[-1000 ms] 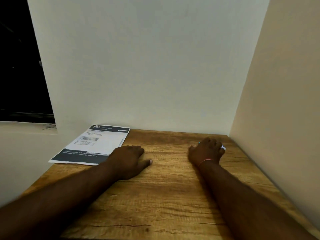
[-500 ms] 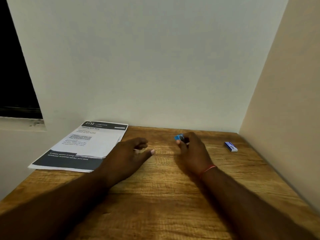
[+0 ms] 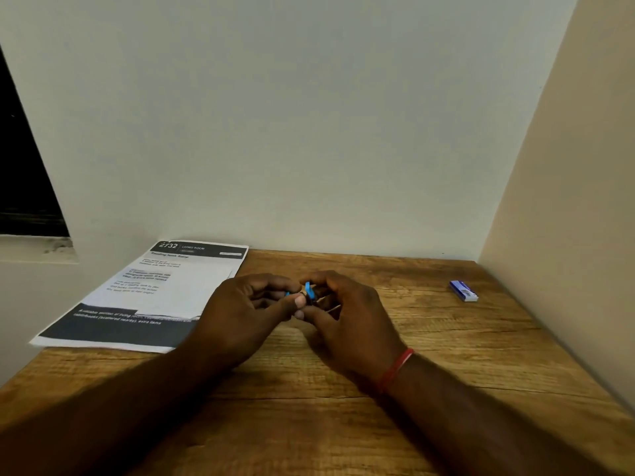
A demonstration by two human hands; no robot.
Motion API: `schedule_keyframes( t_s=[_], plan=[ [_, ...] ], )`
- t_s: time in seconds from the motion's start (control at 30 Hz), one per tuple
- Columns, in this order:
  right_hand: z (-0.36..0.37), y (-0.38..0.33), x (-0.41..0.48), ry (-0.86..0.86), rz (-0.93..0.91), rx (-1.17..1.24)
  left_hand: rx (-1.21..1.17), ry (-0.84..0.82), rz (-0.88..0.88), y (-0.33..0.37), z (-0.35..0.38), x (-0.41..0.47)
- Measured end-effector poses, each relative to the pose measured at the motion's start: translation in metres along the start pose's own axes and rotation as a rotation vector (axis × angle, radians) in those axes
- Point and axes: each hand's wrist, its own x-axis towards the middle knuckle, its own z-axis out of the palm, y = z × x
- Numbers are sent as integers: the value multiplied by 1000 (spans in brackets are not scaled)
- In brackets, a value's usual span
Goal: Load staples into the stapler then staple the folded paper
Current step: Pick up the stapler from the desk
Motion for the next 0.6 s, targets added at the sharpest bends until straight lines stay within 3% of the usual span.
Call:
schedule_keyframes(
  t_s=[0.23,0.4,0.6],
  plan=[
    [2,12,7,11,61,126,-8,-11,53,3,-3,-2],
    [8,19,10,-9,184,408,4,16,82,2,-2,0],
    [3,22,11,60,226,474,35,94,60,1,-4,4]
  ],
)
